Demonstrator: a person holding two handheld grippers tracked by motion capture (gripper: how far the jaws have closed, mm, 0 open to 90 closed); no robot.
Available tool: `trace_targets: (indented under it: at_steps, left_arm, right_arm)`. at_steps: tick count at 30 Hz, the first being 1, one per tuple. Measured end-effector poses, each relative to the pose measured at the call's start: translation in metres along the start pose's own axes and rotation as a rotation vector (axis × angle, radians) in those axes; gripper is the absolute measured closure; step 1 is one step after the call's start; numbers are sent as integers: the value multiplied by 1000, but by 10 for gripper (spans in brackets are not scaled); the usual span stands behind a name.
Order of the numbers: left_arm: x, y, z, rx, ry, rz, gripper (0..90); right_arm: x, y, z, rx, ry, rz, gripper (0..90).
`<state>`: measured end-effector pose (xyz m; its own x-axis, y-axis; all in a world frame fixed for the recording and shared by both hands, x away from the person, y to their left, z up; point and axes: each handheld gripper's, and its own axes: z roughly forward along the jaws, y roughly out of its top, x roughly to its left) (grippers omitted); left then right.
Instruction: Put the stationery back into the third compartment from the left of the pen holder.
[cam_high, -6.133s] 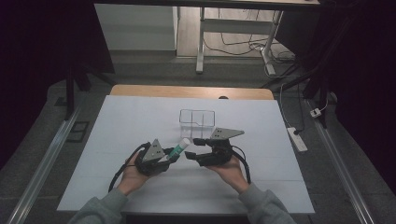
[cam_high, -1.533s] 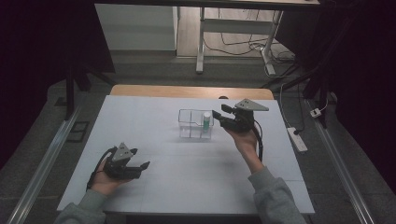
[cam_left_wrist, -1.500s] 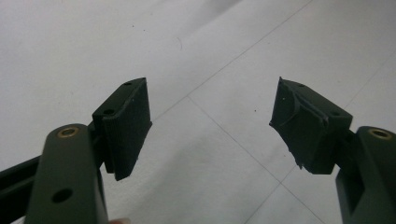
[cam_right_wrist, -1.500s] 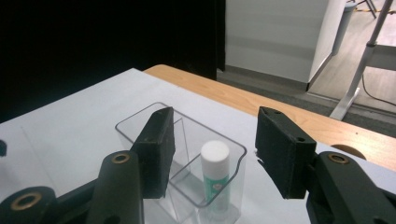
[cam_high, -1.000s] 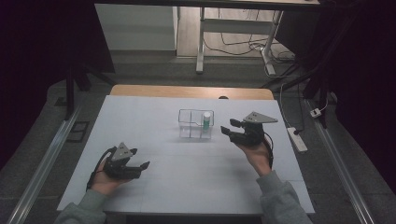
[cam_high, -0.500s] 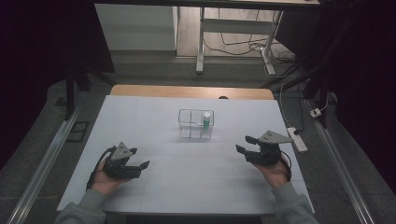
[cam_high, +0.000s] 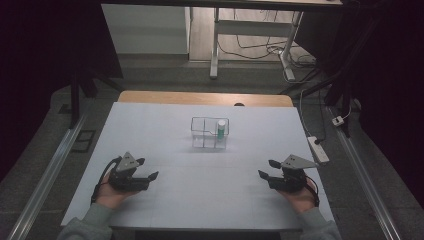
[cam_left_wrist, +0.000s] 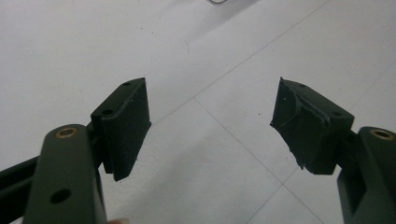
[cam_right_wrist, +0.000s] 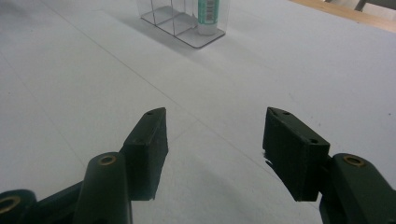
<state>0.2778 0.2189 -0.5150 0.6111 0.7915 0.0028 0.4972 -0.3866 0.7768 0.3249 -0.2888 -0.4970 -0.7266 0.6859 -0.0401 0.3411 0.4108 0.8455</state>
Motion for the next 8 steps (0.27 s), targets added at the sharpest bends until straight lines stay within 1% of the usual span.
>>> trace_targets:
  at_steps: [1, 5, 6, 8]
  left_arm:
    - [0, 0, 0, 0, 0, 1, 275]
    - [1, 0, 0, 0, 3, 1, 275]
    - [1, 0, 0, 1, 2, 1, 275]
    - [0, 0, 1, 4, 2, 2, 275]
  right_arm:
    - [0, 0, -1, 6, -8, -1, 390]
    - [-2, -3, -2, 6, -1, 5, 390]
    - [-2, -3, -2, 10, -9, 7, 390]
    - [-2, -3, -2, 5, -10, 8, 390]
